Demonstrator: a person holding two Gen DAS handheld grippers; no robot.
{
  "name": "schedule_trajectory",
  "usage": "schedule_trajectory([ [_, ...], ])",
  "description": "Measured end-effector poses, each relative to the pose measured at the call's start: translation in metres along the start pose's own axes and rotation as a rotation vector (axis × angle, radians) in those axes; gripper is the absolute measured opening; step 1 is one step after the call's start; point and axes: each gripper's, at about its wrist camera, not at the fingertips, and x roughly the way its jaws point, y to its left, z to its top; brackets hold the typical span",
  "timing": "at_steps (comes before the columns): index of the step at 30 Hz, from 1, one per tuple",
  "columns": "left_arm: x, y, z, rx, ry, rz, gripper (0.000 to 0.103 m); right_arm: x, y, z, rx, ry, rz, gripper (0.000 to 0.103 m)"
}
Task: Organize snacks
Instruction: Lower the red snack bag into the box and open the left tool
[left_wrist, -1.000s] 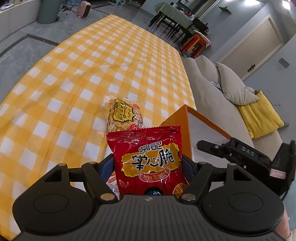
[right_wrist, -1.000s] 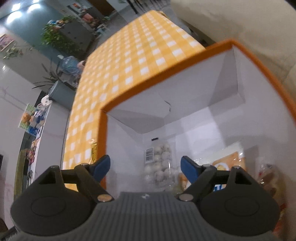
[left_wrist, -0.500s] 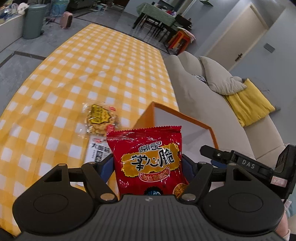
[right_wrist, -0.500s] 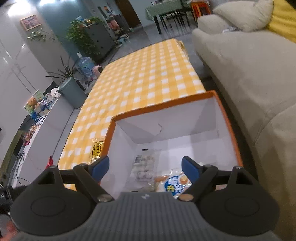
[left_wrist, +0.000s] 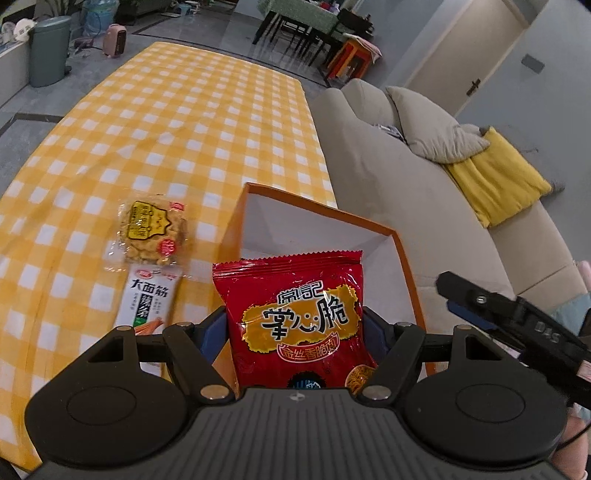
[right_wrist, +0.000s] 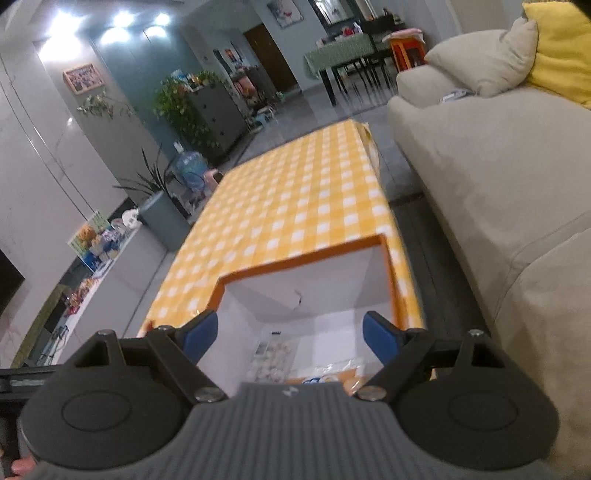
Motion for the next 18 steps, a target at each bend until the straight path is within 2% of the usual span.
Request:
schedule_trajectory([
  [5, 0.018, -0.019, 0.003, 0.015, 0.035, 0.031, 0.084, -0.012, -0.016, 0.002, 0.005, -0.020, 0.015, 0.084],
  [9, 0.040, -0.032, 0.005, 0.059, 0.062, 0.061, 0.084, -0.021, -0.012, 0.004, -0.101, -0.025, -0.089, 0.084],
  [13, 0.067, -0.040, 0.010, 0.065, 0.091, 0.061, 0.084, -0.024, -0.012, 0.001, -0.176, 0.010, -0.107, 0.084],
  [15, 0.083, -0.042, 0.014, 0.076, 0.109, 0.057, 0.084, -0.022, -0.012, -0.001, -0.196, 0.049, -0.099, 0.084],
  [18, 0.105, -0.041, 0.019, 0.094, 0.135, 0.084, 0.084, -0.021, -0.012, -0.006, -0.246, 0.093, -0.034, 0.084],
])
